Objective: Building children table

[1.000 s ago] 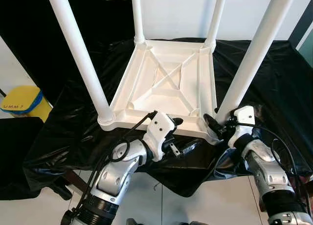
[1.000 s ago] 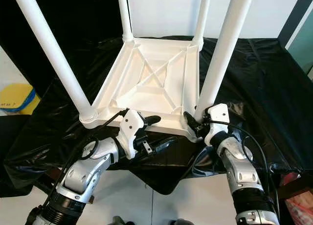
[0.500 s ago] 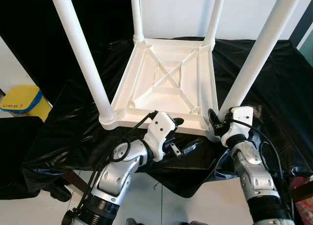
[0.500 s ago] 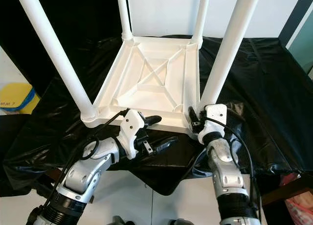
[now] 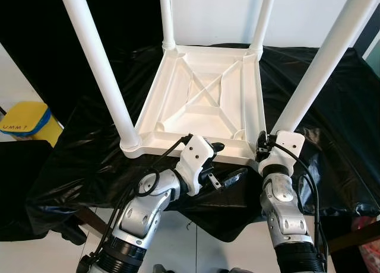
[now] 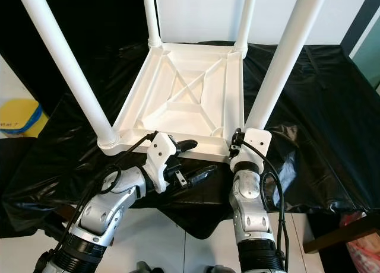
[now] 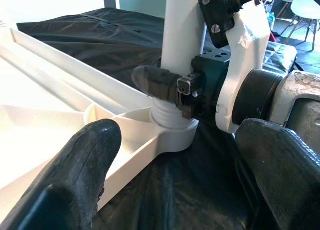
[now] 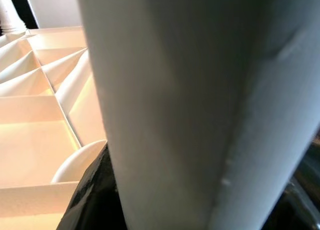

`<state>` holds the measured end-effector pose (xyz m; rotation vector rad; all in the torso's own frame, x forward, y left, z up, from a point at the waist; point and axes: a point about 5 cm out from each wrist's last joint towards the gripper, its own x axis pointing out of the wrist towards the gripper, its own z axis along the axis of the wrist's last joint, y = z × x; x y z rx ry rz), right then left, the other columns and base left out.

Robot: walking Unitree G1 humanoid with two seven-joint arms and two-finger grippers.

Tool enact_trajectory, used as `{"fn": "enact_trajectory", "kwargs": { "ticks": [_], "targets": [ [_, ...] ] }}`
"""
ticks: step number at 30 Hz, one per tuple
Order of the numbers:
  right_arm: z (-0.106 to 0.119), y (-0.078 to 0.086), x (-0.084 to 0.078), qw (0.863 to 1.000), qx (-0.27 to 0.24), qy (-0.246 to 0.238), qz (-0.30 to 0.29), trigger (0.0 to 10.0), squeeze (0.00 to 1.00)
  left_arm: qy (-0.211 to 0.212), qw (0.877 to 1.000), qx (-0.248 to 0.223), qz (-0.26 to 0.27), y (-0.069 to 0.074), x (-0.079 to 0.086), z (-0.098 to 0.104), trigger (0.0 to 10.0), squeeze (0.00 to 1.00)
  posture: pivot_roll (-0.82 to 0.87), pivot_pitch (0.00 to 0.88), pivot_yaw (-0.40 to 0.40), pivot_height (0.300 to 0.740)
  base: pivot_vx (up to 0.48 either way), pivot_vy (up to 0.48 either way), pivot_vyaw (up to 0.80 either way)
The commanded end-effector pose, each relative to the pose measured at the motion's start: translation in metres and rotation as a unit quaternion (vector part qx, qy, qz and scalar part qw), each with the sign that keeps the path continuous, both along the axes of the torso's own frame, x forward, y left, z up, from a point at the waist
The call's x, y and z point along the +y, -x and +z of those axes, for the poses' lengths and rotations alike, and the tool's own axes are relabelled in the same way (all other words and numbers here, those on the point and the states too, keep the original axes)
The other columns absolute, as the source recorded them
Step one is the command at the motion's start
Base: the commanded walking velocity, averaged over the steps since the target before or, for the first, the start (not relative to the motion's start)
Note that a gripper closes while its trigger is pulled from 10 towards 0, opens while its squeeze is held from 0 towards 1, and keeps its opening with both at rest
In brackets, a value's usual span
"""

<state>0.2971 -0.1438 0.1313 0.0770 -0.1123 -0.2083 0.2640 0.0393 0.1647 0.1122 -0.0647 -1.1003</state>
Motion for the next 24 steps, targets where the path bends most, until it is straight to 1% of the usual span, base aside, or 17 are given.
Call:
{"fn": "enact_trajectory", "kwargs": {
  "ticks": [1,7,9,10,12,13,16,19,22,23,24],
  "targets": [
    [-0.014,0.004,0.008,0.999,0.038,-0.006,0.026,10.0,0.00,0.002,1.000,0.006,0.023,-0.002,0.001,-0.001,10.0,0.00,-0.10,0.069,0.009,0.740,0.000,0.000,0.00],
    [-0.015,0.006,0.008,0.999,0.038,-0.018,0.022,10.0,0.00,0.001,1.000,0.004,0.025,-0.002,0.002,-0.001,10.0,0.00,-0.10,0.069,0.006,0.740,0.000,0.000,0.00],
    [-0.016,0.007,0.009,0.999,0.041,-0.015,0.022,10.0,0.00,0.001,1.000,0.004,0.025,-0.001,0.002,-0.001,10.0,0.00,-0.10,0.070,0.006,0.740,0.000,0.000,0.00],
    [-0.016,0.007,0.008,0.999,0.041,-0.015,0.020,10.0,0.65,0.001,1.000,0.004,0.025,-0.001,0.002,-0.001,10.0,0.00,-0.10,0.071,0.006,0.740,0.000,0.000,0.00],
    [-0.016,0.007,0.008,0.999,0.041,-0.015,0.018,10.0,0.65,0.001,1.000,0.004,0.025,-0.001,0.002,-0.001,10.0,0.00,-0.10,0.071,0.006,0.740,0.000,0.000,0.00],
    [-0.014,0.007,0.007,0.999,0.035,-0.014,0.021,10.0,1.00,0.001,1.000,0.005,0.025,-0.001,0.002,-0.001,10.0,0.00,-0.10,0.073,0.006,0.740,0.000,0.000,0.00],
    [-0.010,0.007,0.005,0.999,0.020,-0.012,0.031,10.0,1.00,0.002,1.000,0.005,0.025,-0.001,0.002,-0.002,10.0,0.00,-0.10,0.073,0.006,0.740,0.000,0.000,0.00],
    [-0.004,0.009,0.003,0.999,-0.003,0.006,0.052,10.0,1.00,0.002,1.000,0.006,0.024,-0.001,0.001,-0.002,10.0,0.00,-0.10,0.075,0.007,0.740,0.000,0.000,0.00],
    [-0.002,0.009,0.002,0.998,-0.008,0.009,0.056,10.0,1.00,0.002,1.000,0.006,0.024,-0.001,0.001,-0.002,10.0,0.00,-0.10,0.075,0.007,0.740,0.000,0.000,0.00],
    [-0.001,0.009,0.000,0.997,-0.014,0.010,0.077,10.0,1.00,0.002,1.000,0.006,0.024,-0.001,0.001,-0.002,10.0,0.00,-0.10,0.076,0.009,0.740,0.000,0.000,0.00],
    [-0.001,0.009,0.000,0.997,-0.014,0.010,0.077,10.0,1.00,0.002,1.000,0.006,0.024,-0.001,0.001,-0.002,10.0,0.00,-0.10,0.076,0.009,0.740,0.000,0.000,0.00]
  ]
}}
